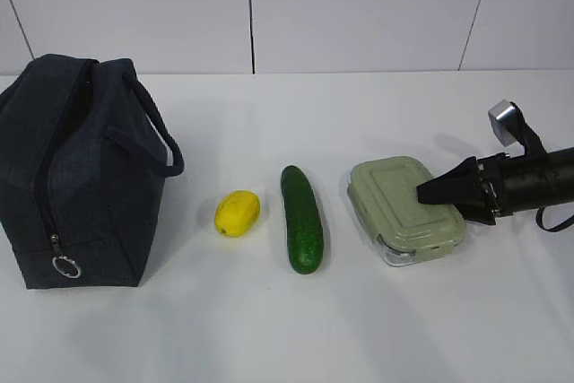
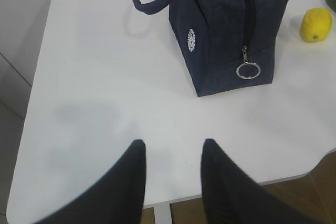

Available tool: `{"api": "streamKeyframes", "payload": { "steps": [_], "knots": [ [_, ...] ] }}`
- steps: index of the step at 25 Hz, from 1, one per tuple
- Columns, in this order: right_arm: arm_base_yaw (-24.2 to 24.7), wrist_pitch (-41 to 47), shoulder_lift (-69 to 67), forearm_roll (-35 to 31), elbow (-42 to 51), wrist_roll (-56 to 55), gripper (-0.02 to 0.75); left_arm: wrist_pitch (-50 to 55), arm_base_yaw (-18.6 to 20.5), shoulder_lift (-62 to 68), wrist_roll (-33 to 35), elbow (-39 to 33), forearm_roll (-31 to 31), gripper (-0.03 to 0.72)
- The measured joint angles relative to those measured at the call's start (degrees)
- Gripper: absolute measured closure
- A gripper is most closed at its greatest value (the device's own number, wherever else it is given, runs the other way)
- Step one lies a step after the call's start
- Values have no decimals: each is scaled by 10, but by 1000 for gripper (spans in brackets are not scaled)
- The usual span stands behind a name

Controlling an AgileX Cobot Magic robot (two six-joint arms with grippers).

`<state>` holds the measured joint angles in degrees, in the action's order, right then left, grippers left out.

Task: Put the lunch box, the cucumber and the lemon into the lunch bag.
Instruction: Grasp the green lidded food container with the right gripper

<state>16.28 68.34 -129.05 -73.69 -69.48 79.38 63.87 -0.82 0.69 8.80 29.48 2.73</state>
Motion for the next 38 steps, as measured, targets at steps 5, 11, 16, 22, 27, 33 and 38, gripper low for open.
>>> {"api": "streamKeyframes", "payload": {
  "steps": [5, 11, 16, 22, 27, 33, 38],
  "knots": [
    [0, 2, 0, 1, 0, 0, 268, 0, 0, 0, 0, 0, 0, 450],
    [0, 8, 0, 4, 0, -2, 335, 0, 0, 0, 0, 0, 0, 450],
    [0, 10, 0, 6, 0, -2, 349, 0, 0, 0, 0, 0, 0, 450],
    [0, 10, 0, 6, 0, -2, 349, -3, 0, 38, 1, 3, 0, 450],
    [0, 10, 0, 6, 0, -6, 350, -29, 0, 171, 1, 40, 33, 450],
    [0, 11, 0, 6, 0, -6, 350, -84, 0, 364, 1, 110, 58, 447],
    [0, 11, 0, 6, 0, -9, 350, -123, 0, 526, 1, 179, 87, 404]
  ]
}}
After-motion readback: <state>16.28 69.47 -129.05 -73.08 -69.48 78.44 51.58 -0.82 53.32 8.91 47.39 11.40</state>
